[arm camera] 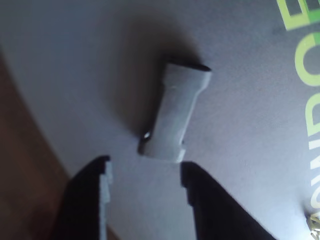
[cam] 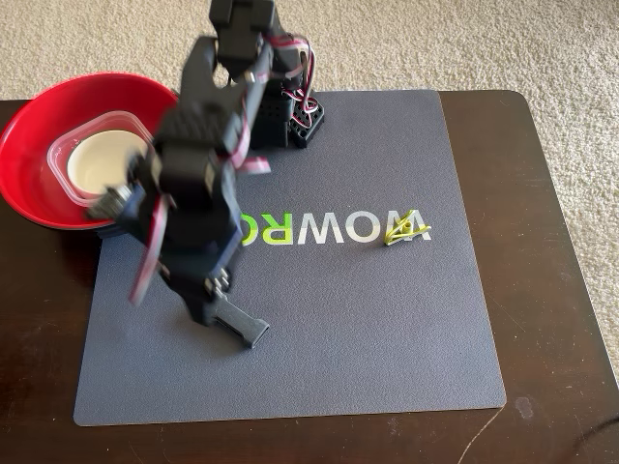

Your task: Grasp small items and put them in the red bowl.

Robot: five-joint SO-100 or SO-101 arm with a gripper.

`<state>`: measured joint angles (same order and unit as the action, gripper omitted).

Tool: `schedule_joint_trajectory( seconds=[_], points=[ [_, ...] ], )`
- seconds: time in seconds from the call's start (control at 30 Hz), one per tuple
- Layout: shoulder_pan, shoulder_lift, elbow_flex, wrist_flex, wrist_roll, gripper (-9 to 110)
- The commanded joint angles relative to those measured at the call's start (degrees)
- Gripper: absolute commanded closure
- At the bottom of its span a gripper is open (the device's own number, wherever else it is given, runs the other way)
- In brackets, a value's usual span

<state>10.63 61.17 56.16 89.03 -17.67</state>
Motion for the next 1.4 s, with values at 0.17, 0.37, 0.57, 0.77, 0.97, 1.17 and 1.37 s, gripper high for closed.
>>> schedule_joint_trajectory(
  seconds=[0.17, 0.37, 0.57, 0.77, 0.97, 1.17, 1.37],
  points=[
    [1.49, -1.85, 8.09, -8.79, 0.0, 85],
    [1.67, -2.64, 14.5, -13.36, 1.32, 84],
    [0.44, -3.25, 15.47, -13.8, 3.08, 100],
    [1.85, 5.27, 23.91, -14.24, 5.01, 101],
    [-1.14, 27.6, 20.21, -12.83, 13.18, 101],
    [-2.37, 42.98, 16.35, -4.83, 24.61, 101],
    [23.38, 60.29, 36.21, 1.67, 38.5, 101]
  ],
)
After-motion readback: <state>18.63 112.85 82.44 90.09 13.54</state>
